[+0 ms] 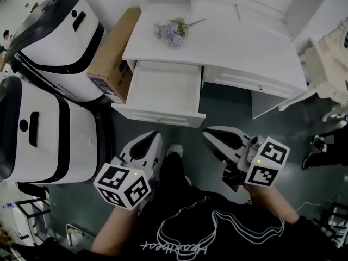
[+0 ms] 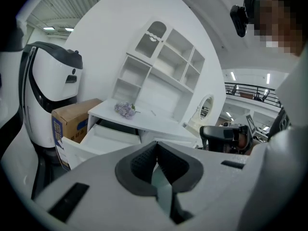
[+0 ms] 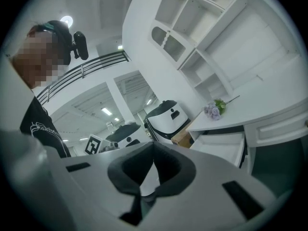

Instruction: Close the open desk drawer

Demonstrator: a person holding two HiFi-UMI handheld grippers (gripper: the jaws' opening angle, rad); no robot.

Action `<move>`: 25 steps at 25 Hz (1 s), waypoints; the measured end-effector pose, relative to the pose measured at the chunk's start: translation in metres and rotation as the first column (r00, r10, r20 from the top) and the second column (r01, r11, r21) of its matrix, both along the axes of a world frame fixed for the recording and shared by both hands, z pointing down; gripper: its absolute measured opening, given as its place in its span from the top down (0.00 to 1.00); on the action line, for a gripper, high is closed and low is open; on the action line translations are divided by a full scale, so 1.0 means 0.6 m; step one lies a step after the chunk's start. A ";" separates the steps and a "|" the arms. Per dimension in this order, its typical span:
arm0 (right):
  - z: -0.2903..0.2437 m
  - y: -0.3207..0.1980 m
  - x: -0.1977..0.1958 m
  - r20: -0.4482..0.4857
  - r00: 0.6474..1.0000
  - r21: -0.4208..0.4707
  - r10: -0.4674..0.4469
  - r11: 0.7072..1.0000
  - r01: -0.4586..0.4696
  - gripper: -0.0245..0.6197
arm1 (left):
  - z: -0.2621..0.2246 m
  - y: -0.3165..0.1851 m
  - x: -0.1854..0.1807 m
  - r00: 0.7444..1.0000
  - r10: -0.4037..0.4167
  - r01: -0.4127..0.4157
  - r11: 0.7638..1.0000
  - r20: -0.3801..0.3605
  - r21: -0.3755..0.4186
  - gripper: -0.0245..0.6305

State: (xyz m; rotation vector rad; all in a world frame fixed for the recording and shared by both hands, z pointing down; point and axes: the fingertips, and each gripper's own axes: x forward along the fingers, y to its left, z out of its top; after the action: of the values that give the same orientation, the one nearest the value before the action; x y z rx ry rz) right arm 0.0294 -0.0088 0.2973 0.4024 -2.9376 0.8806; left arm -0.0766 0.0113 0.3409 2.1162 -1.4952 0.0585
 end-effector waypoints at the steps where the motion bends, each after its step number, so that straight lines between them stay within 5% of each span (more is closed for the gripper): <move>1: 0.003 -0.007 -0.001 -0.001 1.000 -0.006 0.009 1.000 -0.009 0.95 | 0.009 -0.006 -0.003 1.000 -0.001 0.001 1.000 0.004 -0.009 0.96; 25: 0.130 -0.099 -0.058 -0.095 0.994 -0.134 0.045 0.989 -0.058 0.95 | 0.252 -0.104 -0.074 0.990 0.034 -0.004 0.977 0.135 -0.213 0.96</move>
State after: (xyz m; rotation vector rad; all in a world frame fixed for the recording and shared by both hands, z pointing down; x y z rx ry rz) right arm -0.0051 -0.0679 0.3754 0.4985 -2.7745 1.0333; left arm -0.1208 -0.0512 0.4921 1.9882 -1.4750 0.3624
